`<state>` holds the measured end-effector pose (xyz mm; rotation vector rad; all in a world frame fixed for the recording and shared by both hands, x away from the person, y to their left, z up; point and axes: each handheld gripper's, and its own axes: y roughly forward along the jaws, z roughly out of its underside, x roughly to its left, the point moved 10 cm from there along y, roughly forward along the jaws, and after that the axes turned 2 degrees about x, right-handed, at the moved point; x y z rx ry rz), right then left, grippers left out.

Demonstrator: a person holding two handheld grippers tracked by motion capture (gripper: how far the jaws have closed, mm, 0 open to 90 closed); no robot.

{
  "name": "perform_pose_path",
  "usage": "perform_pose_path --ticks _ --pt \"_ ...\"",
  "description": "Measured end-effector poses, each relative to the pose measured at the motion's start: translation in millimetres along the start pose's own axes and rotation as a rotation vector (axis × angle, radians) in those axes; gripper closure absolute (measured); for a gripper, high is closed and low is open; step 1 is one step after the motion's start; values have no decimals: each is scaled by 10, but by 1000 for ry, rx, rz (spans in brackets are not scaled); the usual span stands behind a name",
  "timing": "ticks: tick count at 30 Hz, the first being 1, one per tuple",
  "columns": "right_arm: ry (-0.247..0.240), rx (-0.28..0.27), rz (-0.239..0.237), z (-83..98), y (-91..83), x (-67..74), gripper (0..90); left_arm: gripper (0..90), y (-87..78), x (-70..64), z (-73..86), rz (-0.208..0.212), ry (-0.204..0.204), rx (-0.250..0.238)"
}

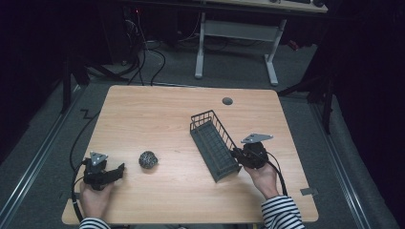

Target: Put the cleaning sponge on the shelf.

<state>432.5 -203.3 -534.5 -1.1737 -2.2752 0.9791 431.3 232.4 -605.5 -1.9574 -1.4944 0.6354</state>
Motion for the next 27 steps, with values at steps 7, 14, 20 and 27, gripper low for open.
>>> perform_pose_path --ticks 7,14,20,27 --pt "59 -56 3 -66 -79 -42 522 230 0 0 0 0 0 0" --pt "116 -141 8 -122 -320 -150 474 230 0 0 0 0 0 0" --pt "142 -205 22 -122 -521 -255 478 230 1 0 -1 -1 0 -1" --pt "194 -229 61 19 -617 -425 490 229 1 0 -1 -1 0 -1"
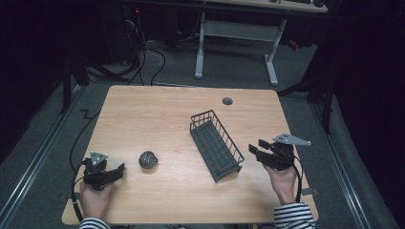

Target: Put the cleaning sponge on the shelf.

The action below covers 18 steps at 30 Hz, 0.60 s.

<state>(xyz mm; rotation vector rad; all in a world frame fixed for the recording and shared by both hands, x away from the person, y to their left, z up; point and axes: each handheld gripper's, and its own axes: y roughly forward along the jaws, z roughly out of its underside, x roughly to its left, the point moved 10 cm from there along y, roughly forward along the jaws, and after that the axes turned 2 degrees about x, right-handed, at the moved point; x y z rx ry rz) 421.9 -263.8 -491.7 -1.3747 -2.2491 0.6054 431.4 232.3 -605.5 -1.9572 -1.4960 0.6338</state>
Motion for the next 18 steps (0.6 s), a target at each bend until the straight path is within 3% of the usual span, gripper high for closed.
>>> perform_pose_path --ticks 3,7,18 --pt "32 -8 29 113 -33 -143 490 229 0 0 0 0 0 0" --pt "47 -12 51 208 -45 -229 487 229 0 0 0 0 1 0" --pt "112 31 126 685 42 -472 471 228 1 -1 0 0 1 0"
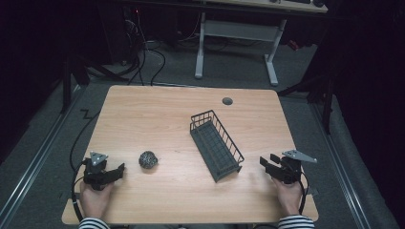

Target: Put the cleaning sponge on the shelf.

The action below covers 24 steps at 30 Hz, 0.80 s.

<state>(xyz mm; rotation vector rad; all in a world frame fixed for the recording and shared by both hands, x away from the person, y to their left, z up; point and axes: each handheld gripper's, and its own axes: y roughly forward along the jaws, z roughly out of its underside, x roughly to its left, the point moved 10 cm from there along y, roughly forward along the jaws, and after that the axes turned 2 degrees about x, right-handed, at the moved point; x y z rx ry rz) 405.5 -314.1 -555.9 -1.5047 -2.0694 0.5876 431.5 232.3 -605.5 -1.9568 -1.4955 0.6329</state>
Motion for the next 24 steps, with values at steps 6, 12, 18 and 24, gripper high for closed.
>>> perform_pose_path --ticks 6,12,18,24 --pt "15 26 28 171 66 -68 463 228 0 0 0 0 0 0" --pt "-15 51 78 279 150 -106 438 228 0 -4 -1 3 2 0" --pt "-41 69 102 321 183 -111 422 194 4 -28 4 18 16 6" --pt "-95 113 156 342 233 -107 394 156 10 -46 9 32 28 13"
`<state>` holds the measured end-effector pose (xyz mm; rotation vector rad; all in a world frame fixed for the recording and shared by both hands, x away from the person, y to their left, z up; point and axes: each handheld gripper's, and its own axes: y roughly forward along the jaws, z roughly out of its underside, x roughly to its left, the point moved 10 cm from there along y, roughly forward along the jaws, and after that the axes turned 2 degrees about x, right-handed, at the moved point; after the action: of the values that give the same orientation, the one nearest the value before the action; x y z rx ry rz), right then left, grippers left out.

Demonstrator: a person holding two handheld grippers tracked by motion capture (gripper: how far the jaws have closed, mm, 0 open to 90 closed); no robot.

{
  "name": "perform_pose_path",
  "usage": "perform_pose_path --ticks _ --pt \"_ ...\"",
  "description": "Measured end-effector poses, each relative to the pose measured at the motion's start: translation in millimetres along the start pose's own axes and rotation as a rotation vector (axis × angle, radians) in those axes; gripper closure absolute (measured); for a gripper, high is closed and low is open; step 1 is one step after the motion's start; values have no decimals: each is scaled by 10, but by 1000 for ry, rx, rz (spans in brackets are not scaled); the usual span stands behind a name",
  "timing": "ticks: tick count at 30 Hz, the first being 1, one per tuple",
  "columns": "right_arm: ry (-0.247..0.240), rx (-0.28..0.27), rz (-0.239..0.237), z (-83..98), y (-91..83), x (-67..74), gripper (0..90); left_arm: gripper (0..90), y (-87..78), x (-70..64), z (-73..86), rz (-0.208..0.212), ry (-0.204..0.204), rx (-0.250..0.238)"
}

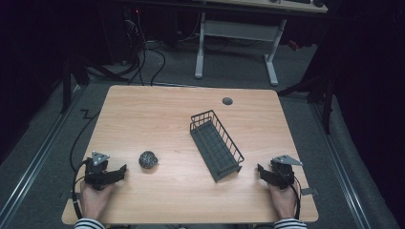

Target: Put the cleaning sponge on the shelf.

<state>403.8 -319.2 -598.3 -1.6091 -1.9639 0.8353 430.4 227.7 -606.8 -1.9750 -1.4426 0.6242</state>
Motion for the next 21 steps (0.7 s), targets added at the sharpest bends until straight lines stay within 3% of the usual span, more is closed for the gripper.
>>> perform_pose_path --ticks 8,9,18,21 --pt "15 4 6 -8 14 -1 366 184 -19 5 -6 11 -22 12" --pt "15 3 6 -9 15 -1 365 210 -42 -2 -16 40 -40 9" --pt "9 2 5 -10 16 -1 362 225 -140 -104 -20 90 0 22" --pt "10 2 5 -10 16 -1 362 195 -175 -145 -13 121 -19 28"
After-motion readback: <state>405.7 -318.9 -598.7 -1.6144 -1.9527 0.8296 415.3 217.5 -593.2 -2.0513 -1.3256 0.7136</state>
